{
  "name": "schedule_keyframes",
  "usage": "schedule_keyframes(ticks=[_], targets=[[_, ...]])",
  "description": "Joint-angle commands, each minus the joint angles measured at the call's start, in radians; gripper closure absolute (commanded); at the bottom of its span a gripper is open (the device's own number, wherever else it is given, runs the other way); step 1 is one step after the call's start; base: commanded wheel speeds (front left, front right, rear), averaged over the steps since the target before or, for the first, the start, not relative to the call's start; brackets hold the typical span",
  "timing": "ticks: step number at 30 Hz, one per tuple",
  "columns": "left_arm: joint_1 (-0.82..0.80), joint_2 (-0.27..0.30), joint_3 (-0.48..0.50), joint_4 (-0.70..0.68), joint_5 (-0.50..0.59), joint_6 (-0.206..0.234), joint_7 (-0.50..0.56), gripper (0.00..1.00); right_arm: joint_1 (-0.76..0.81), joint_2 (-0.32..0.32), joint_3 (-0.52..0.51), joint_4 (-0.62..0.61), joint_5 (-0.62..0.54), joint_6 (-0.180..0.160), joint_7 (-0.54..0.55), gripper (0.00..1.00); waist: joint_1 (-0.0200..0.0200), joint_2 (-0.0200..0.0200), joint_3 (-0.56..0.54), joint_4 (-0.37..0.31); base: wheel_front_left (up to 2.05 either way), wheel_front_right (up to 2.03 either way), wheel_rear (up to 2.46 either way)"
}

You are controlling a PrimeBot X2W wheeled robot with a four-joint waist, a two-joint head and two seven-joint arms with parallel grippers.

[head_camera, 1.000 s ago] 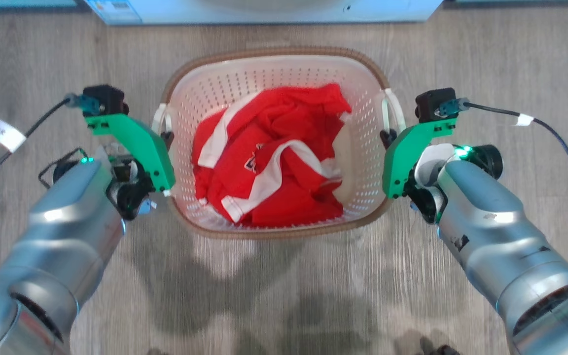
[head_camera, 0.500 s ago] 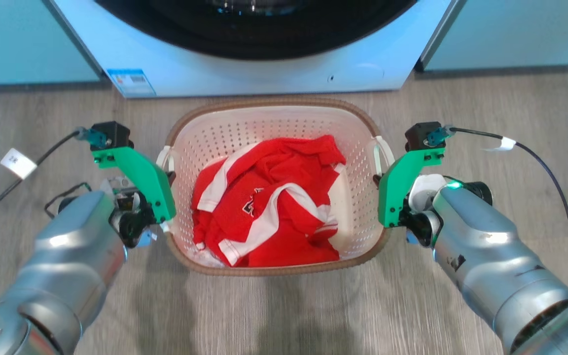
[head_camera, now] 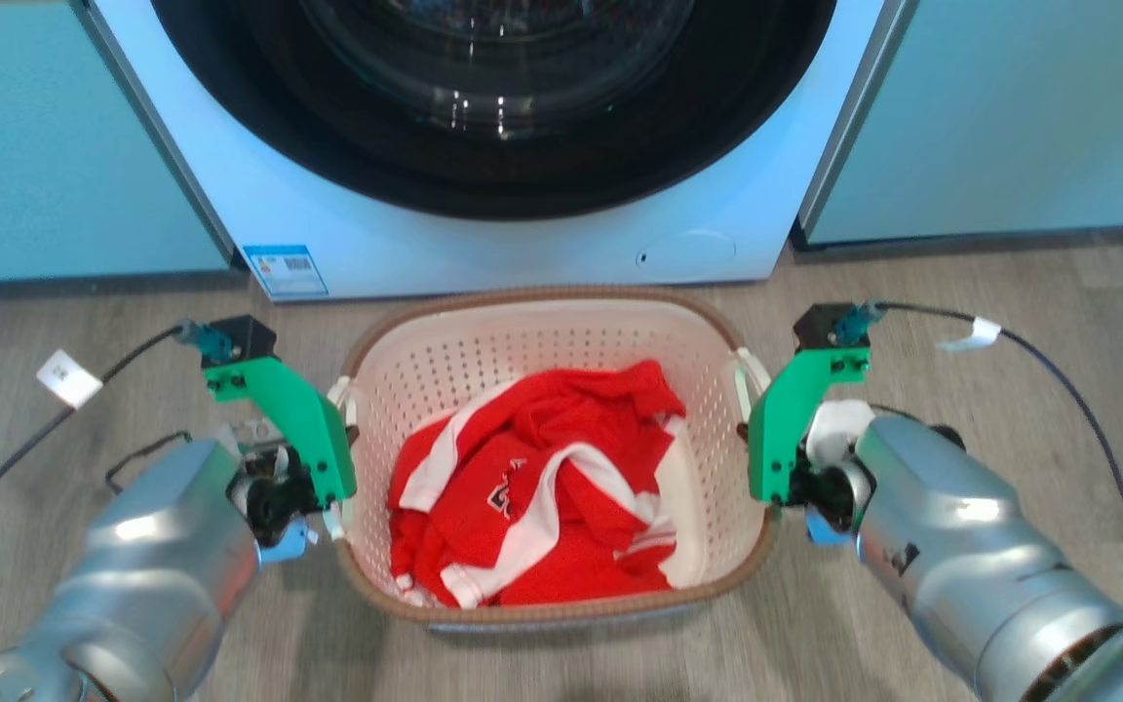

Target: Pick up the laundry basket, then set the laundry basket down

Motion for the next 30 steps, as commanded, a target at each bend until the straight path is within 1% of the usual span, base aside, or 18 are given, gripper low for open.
schedule_keyframes(ticks=[1,6,11,30], targets=[[-0.053,0.050,0.036,0.008,-0.016,0.001,-0.010,1.00,0.024,-0.010,0.011,0.003,0.006,-0.001,0.008,1.00,0.0001,0.0000,-0.024,-0.002,0.00,0.00,0.00],[-0.016,0.040,0.036,0.012,-0.031,0.001,0.010,1.00,0.053,-0.010,0.029,0.012,0.037,-0.001,0.027,1.00,0.0001,0.0000,-0.067,-0.004,0.00,0.00,0.00],[0.005,0.031,0.038,0.016,-0.041,0.001,0.017,1.00,0.060,-0.010,0.043,0.017,0.061,-0.001,0.032,1.00,0.0001,0.0000,-0.084,-0.006,0.00,0.00,0.00],[0.006,0.043,0.042,0.022,-0.049,0.001,0.012,1.00,0.045,-0.010,0.097,0.029,0.111,-0.001,0.010,1.00,0.0001,0.0000,-0.086,-0.019,0.00,0.00,0.00]])
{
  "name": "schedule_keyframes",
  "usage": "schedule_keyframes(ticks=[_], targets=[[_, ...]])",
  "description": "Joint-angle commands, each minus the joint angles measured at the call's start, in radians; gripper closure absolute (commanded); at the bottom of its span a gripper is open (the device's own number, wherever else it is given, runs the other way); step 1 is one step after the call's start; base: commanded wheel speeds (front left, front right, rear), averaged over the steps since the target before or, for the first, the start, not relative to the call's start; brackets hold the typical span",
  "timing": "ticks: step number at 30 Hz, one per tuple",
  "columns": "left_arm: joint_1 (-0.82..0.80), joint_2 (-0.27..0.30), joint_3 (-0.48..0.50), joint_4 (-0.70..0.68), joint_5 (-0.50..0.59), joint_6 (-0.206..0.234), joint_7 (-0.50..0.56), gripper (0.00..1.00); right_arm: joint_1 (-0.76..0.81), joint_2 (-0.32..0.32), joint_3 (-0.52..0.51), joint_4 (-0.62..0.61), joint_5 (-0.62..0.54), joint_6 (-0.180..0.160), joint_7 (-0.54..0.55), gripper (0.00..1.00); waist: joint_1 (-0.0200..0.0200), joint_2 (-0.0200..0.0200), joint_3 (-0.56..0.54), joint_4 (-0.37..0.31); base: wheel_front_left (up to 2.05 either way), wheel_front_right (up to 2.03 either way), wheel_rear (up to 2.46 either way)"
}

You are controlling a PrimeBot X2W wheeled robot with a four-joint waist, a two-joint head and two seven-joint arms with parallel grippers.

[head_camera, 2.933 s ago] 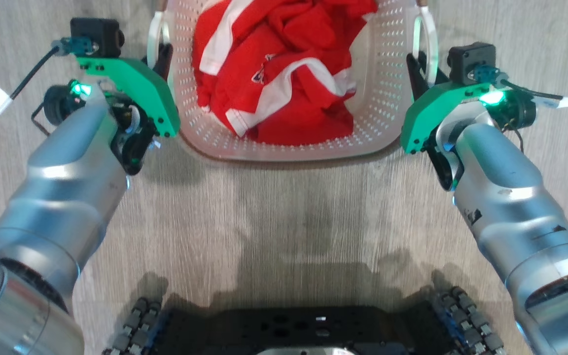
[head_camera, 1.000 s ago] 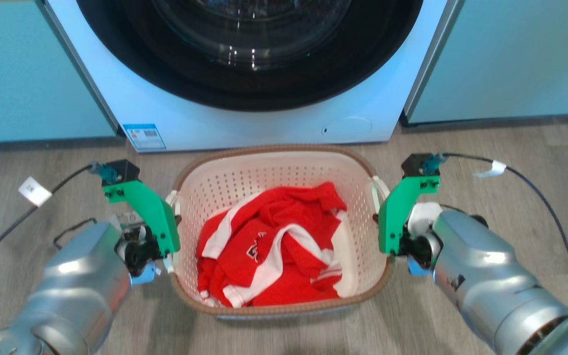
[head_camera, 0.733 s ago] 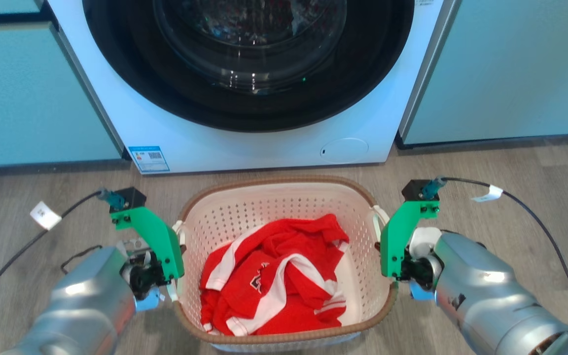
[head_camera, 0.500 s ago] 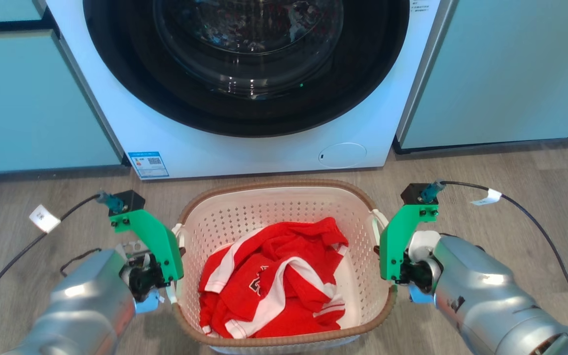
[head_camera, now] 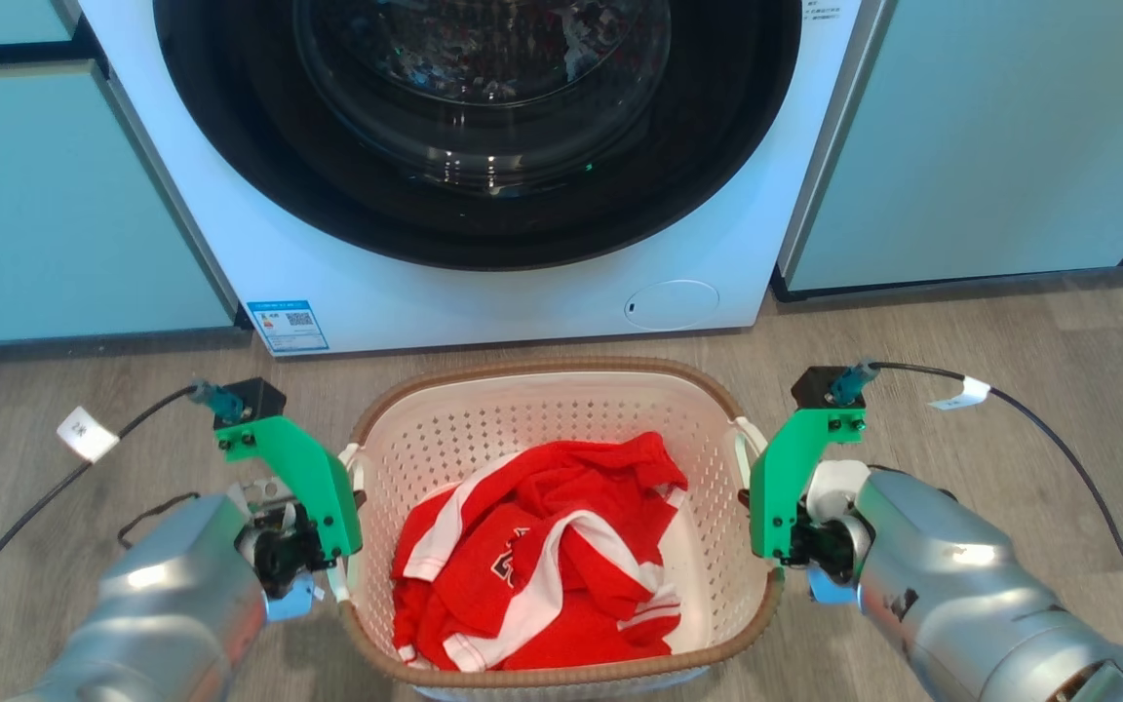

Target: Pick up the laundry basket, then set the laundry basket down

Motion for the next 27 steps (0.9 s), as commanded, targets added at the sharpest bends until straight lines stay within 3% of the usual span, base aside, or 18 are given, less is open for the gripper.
schedule_keyframes(ticks=[1,27], targets=[[-0.073,0.054,0.043,0.007,-0.023,0.000,-0.019,1.00,-0.021,-0.011,0.012,0.007,0.009,-0.001,-0.007,1.00,0.0001,0.0000,0.000,0.000,0.00,0.00,0.00],[-0.078,0.063,0.046,-0.005,-0.027,0.000,-0.039,1.00,-0.041,-0.011,0.069,0.010,0.069,-0.001,-0.033,1.00,0.0001,0.0000,0.021,-0.001,0.00,0.00,0.00]])
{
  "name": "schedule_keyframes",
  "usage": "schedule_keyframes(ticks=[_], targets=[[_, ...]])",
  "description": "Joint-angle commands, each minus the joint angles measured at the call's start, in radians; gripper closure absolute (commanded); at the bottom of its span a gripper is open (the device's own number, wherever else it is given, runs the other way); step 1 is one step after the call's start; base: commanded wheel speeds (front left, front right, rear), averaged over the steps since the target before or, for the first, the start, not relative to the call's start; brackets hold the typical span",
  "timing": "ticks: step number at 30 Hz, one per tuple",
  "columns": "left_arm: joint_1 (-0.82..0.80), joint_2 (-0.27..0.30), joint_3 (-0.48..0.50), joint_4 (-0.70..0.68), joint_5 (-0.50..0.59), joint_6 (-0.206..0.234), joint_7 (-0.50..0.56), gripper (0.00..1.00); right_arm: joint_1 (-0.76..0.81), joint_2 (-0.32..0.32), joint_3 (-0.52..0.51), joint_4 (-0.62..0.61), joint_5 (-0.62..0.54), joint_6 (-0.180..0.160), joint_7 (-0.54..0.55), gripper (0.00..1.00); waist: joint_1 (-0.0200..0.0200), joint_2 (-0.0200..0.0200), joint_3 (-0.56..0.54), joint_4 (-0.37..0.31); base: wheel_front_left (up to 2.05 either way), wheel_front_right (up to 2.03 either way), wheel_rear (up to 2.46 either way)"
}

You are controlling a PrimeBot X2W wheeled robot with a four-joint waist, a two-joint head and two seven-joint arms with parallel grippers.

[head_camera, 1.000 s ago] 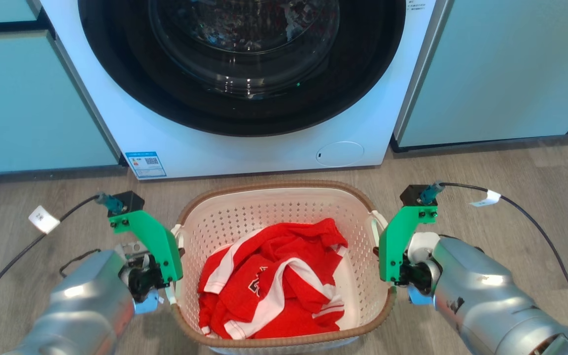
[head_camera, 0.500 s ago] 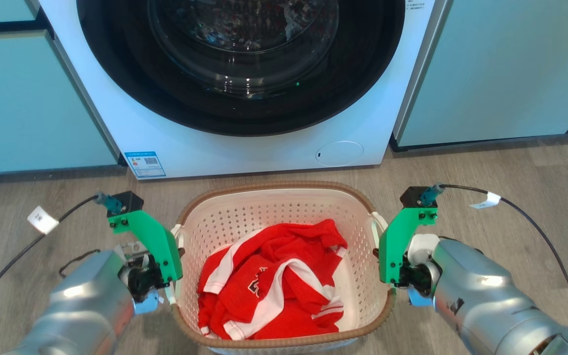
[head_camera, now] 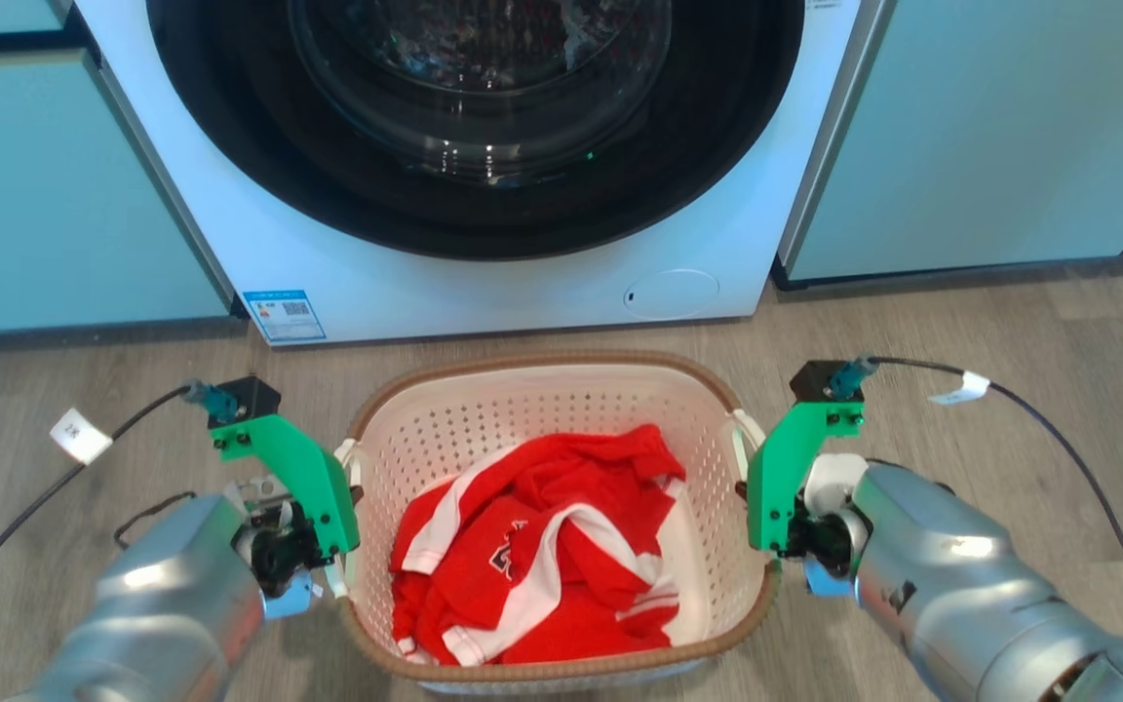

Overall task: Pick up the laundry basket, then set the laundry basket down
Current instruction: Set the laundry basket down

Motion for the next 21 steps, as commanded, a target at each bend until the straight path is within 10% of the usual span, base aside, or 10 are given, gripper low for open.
schedule_keyframes(ticks=[1,21], targets=[[-0.081,0.061,0.046,0.001,-0.016,0.000,-0.032,1.00,-0.029,-0.011,0.010,0.003,0.007,-0.001,-0.015,1.00,0.0001,0.0000,0.010,-0.001,0.00,0.00,0.00],[-0.230,0.095,0.022,-0.047,0.054,0.000,-0.177,1.00,-0.160,-0.011,0.045,0.016,0.003,-0.001,-0.158,1.00,0.0001,0.0000,0.296,0.015,0.00,0.00,0.00]])
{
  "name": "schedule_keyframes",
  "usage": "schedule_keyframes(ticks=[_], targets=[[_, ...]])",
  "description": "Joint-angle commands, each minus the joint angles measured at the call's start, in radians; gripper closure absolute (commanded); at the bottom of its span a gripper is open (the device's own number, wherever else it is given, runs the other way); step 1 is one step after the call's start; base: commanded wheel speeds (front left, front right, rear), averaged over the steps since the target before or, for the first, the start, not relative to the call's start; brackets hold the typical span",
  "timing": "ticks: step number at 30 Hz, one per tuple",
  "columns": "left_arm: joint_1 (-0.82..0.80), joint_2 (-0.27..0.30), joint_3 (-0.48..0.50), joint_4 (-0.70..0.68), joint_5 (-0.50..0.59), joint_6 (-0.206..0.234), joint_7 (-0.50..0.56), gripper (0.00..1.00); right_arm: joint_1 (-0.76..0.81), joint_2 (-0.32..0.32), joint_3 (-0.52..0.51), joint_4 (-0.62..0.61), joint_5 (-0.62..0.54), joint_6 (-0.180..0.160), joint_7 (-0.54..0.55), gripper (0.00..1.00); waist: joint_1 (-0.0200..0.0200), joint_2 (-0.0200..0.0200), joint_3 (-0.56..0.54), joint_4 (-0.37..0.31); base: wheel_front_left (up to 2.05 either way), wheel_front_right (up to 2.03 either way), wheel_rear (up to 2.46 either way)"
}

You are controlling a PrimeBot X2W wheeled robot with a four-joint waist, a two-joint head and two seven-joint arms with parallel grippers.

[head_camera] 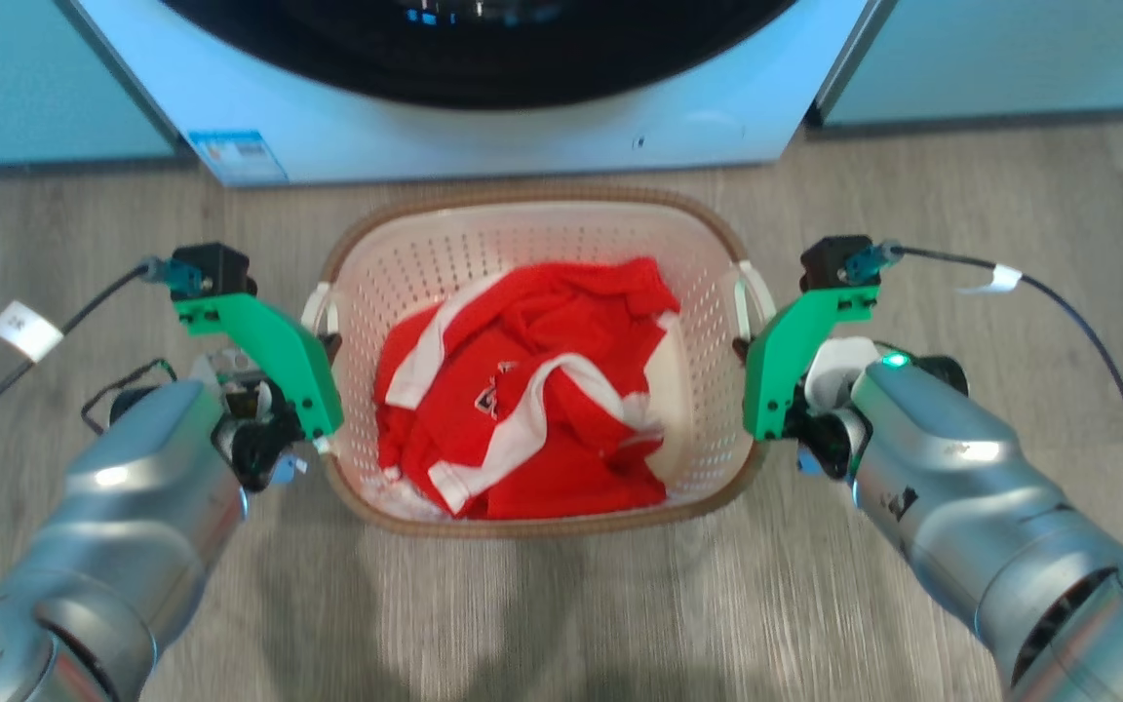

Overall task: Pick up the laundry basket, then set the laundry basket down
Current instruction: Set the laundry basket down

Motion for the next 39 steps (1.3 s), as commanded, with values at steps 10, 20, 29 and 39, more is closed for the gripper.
schedule_keyframes(ticks=[10,20,29,39], targets=[[-0.150,0.061,0.016,-0.018,0.028,0.000,-0.118,1.00,-0.078,-0.011,0.023,0.027,-0.021,-0.001,-0.089,1.00,-0.0002,0.0000,0.239,0.026,0.00,0.00,0.00],[-0.219,0.055,-0.005,-0.044,0.060,0.000,-0.238,1.00,-0.146,-0.011,0.011,0.045,-0.056,-0.001,-0.198,1.00,-0.0002,0.0000,0.441,0.043,0.00,0.00,0.00],[-0.250,0.044,-0.015,-0.050,0.085,0.000,-0.314,1.00,-0.172,-0.044,-0.051,0.046,-0.143,-0.001,-0.248,1.00,-0.0002,0.0000,0.553,0.054,0.00,0.00,0.00],[-0.287,0.042,0.090,-0.061,0.231,0.000,-0.326,1.00,-0.184,-0.070,-0.156,0.046,-0.279,-0.001,-0.307,1.00,-0.0002,0.0000,0.615,0.068,0.00,0.00,0.00]])
